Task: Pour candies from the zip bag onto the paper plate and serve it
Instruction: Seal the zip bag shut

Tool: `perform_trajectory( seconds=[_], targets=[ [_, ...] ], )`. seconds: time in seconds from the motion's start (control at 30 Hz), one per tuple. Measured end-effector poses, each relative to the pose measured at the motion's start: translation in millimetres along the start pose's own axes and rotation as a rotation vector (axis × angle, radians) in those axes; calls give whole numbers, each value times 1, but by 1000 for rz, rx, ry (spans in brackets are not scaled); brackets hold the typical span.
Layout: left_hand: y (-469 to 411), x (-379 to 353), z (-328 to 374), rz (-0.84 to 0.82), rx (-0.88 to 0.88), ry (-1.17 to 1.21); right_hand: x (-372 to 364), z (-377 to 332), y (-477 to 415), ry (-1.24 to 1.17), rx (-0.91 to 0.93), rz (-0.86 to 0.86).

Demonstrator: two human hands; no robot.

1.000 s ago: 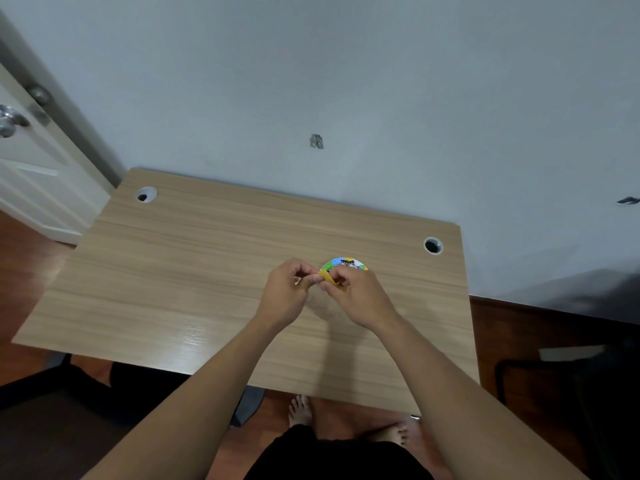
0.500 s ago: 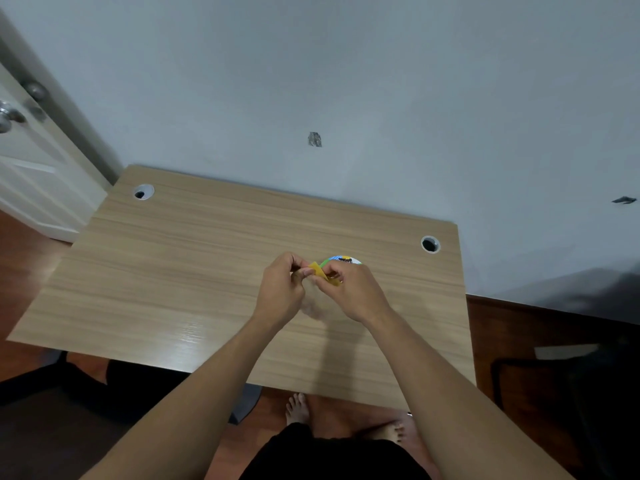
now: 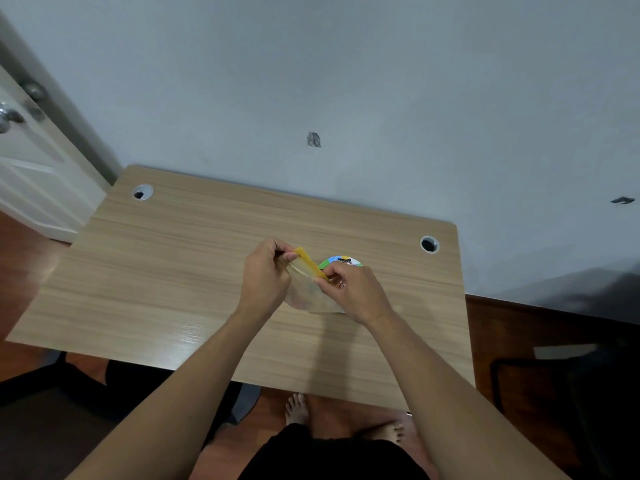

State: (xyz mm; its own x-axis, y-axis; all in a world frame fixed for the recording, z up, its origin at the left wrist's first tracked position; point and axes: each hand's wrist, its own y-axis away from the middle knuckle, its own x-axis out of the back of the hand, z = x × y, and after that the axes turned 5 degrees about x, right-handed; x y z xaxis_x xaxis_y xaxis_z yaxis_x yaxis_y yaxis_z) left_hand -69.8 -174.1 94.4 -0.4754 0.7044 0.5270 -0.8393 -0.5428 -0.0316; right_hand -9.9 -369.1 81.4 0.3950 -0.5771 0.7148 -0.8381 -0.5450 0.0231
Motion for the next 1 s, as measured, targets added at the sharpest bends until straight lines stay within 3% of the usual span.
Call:
perform_trajectory(
  seconds=[1.0],
  targets=[
    [-9, 20, -48, 101, 328, 271, 6, 28, 28, 70, -81, -23]
  ],
)
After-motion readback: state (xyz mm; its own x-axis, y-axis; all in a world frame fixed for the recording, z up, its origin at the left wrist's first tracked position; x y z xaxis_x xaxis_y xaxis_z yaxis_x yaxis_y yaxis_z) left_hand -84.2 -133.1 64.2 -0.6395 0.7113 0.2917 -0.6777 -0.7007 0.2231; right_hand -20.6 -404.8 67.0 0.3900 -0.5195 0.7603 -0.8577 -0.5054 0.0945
